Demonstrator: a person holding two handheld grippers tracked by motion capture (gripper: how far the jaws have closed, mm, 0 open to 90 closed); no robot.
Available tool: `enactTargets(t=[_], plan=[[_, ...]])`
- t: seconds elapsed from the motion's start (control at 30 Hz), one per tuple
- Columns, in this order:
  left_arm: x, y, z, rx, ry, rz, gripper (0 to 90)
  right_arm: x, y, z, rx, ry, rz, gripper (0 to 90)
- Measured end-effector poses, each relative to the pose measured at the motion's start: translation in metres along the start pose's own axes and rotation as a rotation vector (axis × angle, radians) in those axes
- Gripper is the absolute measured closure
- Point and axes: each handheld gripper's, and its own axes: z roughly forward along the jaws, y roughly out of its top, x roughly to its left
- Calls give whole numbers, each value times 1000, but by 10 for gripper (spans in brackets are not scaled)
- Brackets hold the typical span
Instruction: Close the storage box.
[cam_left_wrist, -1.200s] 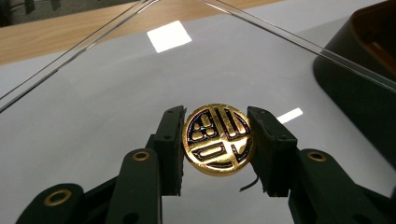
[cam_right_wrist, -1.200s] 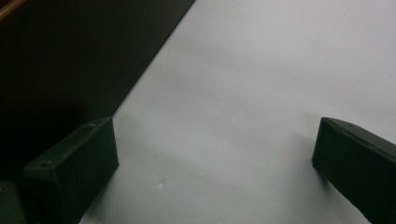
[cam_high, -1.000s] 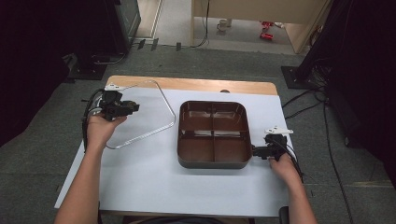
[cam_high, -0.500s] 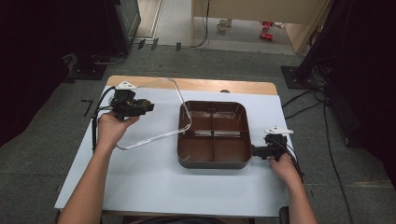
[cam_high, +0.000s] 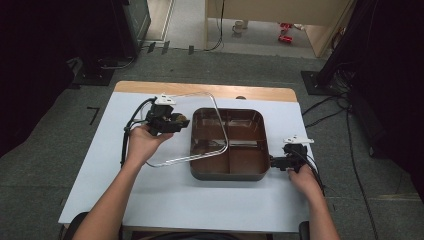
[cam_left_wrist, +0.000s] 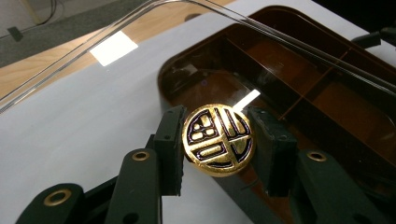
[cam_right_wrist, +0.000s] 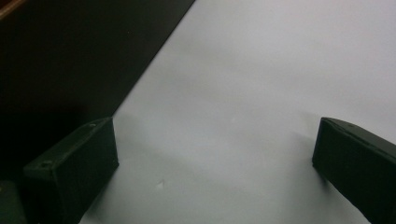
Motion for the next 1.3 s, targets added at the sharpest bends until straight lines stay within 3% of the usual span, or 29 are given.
enactTargets(t=[0.53, 0.67, 1.1, 1.3], plan=[[-54, 23, 53, 13, -105, 79, 595, 0, 0, 0, -1, 0, 3, 0], [-66, 27, 66, 35, -113, 114, 595, 0, 0, 0, -1, 0, 2, 0], [-87, 29, 99, 88, -160, 179, 595, 0, 0, 0, 0, 0, 2, 0], [-90, 28, 111, 104, -170, 155, 595, 0, 0, 0, -1, 0, 1, 0]])
